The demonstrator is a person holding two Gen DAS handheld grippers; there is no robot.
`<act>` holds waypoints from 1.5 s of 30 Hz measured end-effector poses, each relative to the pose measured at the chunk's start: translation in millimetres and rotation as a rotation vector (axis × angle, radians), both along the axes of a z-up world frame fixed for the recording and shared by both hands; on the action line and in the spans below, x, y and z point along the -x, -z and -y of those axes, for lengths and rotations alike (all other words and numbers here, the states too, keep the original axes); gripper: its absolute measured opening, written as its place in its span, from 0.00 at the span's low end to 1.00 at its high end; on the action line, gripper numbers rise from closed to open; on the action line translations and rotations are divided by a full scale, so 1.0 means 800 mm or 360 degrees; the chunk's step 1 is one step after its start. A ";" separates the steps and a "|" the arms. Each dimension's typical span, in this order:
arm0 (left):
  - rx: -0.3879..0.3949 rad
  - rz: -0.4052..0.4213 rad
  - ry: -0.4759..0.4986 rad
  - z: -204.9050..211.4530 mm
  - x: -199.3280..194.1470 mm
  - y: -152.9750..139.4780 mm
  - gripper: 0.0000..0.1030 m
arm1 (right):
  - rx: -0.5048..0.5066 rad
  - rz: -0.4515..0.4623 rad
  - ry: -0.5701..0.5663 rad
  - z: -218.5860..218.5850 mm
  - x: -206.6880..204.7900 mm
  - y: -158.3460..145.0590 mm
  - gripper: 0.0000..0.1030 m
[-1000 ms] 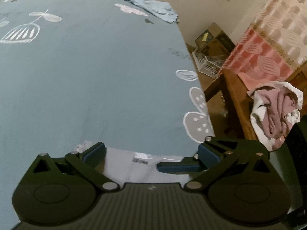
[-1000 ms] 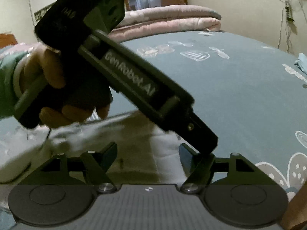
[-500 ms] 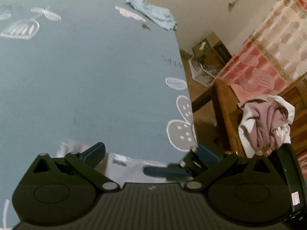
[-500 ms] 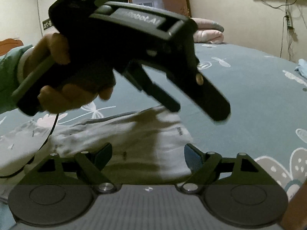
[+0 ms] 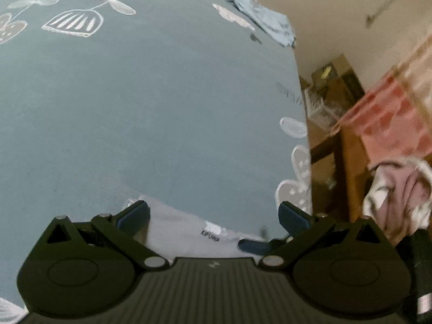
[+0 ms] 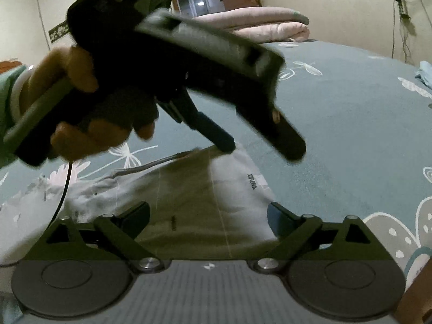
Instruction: Fold clothes
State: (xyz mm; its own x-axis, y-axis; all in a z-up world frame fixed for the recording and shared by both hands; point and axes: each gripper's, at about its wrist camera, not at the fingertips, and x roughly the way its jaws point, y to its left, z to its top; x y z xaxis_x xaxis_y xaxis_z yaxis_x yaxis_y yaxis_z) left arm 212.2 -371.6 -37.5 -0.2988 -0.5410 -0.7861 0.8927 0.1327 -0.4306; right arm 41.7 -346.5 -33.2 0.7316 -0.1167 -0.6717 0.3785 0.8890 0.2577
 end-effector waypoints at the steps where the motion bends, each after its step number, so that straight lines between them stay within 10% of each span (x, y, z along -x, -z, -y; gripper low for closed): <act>1: 0.0027 0.0002 0.0009 -0.002 0.002 -0.005 0.99 | 0.0002 0.0002 -0.0007 0.000 0.001 0.000 0.94; 11: -0.0051 0.0095 0.0012 -0.001 0.012 0.013 0.99 | 0.0022 0.0016 -0.0059 -0.003 0.009 0.000 0.94; 20: -0.0038 -0.0175 0.0109 0.004 0.030 0.005 0.99 | 0.0011 0.0027 -0.0078 0.001 0.015 0.001 0.95; 28: -0.0060 -0.0099 0.0105 0.018 0.041 0.024 0.99 | 0.0033 0.0019 -0.0092 -0.005 0.012 0.002 0.96; 45: 0.0037 -0.0410 0.0061 0.015 0.033 0.003 0.99 | 0.0079 0.0010 -0.0096 -0.017 0.014 0.004 0.98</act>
State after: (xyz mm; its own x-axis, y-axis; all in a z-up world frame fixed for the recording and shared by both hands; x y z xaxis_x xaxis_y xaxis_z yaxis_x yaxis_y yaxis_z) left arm 185.4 -383.3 -40.0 -0.5080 -0.5423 -0.6692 0.7575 0.0884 -0.6468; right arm 30.3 -333.0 -36.0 0.7423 -0.1055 -0.6617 0.3226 0.9218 0.2149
